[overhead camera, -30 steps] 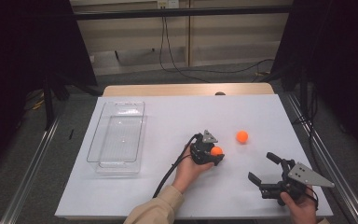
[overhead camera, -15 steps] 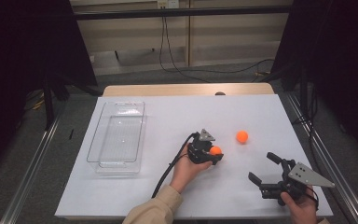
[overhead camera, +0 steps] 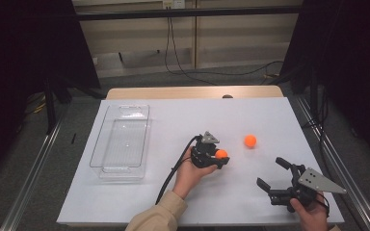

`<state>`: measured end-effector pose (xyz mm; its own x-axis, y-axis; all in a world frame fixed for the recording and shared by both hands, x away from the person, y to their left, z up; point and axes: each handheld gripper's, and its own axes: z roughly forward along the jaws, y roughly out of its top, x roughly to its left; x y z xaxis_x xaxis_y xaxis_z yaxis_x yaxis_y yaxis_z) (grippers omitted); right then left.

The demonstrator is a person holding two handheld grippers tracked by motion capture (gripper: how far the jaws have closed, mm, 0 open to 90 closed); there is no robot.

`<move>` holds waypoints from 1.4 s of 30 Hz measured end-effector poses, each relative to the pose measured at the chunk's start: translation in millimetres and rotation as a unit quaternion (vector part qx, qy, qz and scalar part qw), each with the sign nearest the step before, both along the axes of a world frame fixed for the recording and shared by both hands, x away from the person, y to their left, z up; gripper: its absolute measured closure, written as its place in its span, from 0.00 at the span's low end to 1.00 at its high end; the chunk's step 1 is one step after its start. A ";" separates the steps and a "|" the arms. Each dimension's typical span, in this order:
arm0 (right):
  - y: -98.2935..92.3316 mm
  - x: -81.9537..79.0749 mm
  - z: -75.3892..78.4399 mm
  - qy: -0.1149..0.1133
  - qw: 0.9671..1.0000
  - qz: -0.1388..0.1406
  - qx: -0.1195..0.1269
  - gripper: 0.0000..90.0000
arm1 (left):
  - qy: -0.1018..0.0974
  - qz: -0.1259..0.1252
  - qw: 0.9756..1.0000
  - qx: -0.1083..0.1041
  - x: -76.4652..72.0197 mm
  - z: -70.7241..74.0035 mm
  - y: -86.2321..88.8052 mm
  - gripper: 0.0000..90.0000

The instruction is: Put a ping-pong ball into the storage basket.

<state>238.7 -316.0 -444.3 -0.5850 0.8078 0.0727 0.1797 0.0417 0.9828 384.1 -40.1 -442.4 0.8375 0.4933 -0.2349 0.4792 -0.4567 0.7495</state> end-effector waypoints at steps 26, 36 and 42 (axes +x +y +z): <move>0.5 -0.2 -0.1 0.000 1.000 0.001 0.000 0.01 | 0.005 0.018 1.000 -0.014 1.0 16.2 23.8 0.57; 0.4 -0.2 -0.2 0.001 1.000 0.001 0.000 0.01 | 0.005 0.026 0.999 -0.018 2.5 20.0 32.7 0.57; 0.6 -0.1 -0.3 0.001 1.000 0.002 0.000 0.01 | 0.002 0.031 0.999 -0.010 3.3 20.5 36.8 0.57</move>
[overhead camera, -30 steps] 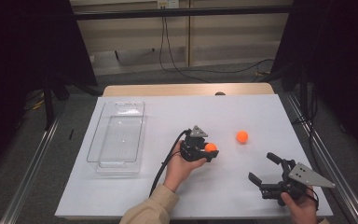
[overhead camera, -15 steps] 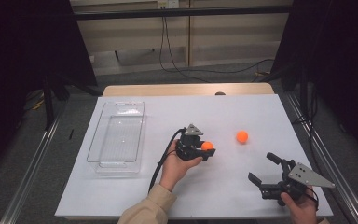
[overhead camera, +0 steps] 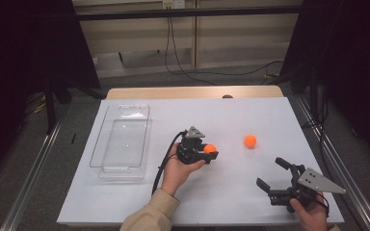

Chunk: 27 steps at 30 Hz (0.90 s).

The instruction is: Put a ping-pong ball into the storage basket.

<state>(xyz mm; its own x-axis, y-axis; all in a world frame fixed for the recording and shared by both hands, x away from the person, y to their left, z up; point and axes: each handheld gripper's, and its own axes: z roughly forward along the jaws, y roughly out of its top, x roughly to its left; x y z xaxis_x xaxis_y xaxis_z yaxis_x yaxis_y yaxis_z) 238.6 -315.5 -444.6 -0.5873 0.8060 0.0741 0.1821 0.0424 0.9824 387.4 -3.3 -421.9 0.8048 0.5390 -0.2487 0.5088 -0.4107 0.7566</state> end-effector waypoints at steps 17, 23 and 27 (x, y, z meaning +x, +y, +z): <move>-0.1 0.1 0.1 -0.001 1.000 0.000 0.000 0.01 | 0.003 0.008 1.000 -0.007 1.5 3.8 9.5 0.57; -0.2 0.1 0.1 -0.001 1.000 -0.001 0.000 0.01 | 0.003 0.016 1.000 -0.010 2.6 5.5 14.6 0.57; 0.0 0.0 0.1 -0.001 1.000 0.000 -0.001 0.01 | 0.003 0.019 1.000 -0.014 2.6 6.7 16.4 0.57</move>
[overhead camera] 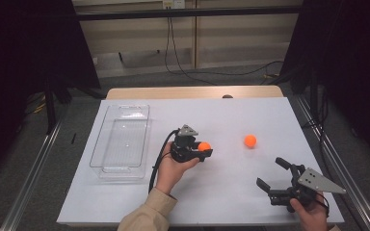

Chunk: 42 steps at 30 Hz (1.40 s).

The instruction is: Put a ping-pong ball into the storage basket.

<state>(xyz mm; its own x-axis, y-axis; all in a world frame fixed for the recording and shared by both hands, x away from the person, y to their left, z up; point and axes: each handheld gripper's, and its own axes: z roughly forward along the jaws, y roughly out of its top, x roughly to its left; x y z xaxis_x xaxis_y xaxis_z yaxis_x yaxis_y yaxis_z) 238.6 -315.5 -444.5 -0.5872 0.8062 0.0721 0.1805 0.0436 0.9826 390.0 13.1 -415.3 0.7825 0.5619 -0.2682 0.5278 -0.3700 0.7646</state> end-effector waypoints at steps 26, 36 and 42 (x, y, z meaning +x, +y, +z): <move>0.3 -0.3 0.2 -0.002 1.000 0.001 0.000 0.01 | -0.001 0.022 1.000 -0.002 3.2 8.3 16.2 0.57; 0.3 -0.2 0.2 -0.002 1.000 0.002 0.000 0.01 | -0.004 0.032 0.999 -0.005 4.9 13.4 25.3 0.57; 0.0 -0.5 0.3 -0.001 1.000 0.001 0.000 0.01 | -0.003 0.038 0.999 -0.004 5.5 14.8 28.5 0.57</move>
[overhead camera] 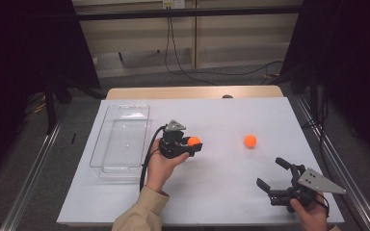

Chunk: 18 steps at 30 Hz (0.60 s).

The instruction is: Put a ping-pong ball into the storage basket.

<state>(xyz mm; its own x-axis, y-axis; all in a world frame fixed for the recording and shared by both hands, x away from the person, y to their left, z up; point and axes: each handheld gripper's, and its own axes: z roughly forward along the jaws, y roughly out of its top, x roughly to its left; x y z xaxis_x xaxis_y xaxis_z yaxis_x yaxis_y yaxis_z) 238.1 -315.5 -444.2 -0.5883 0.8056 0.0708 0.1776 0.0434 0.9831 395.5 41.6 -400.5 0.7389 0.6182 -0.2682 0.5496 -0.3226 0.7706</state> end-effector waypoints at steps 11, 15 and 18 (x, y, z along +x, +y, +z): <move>-0.1 -0.1 0.1 -0.001 1.000 0.001 0.000 0.01 | 0.000 0.008 1.000 -0.002 1.6 3.4 7.9 0.57; 0.0 -0.1 0.1 -0.001 1.000 0.001 -0.001 0.01 | 0.003 0.012 1.000 0.000 2.1 4.1 10.2 0.57; 0.0 -0.1 0.1 -0.001 1.000 0.001 -0.001 0.01 | 0.006 0.015 1.000 -0.001 2.3 5.1 12.6 0.57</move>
<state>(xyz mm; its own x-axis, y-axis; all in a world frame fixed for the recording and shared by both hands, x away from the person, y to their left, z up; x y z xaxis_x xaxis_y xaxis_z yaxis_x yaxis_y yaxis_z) 238.0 -315.5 -444.1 -0.5902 0.8044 0.0681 0.1749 0.0451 0.9836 397.8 54.2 -395.4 0.7162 0.6398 -0.2786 0.5691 -0.3046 0.7638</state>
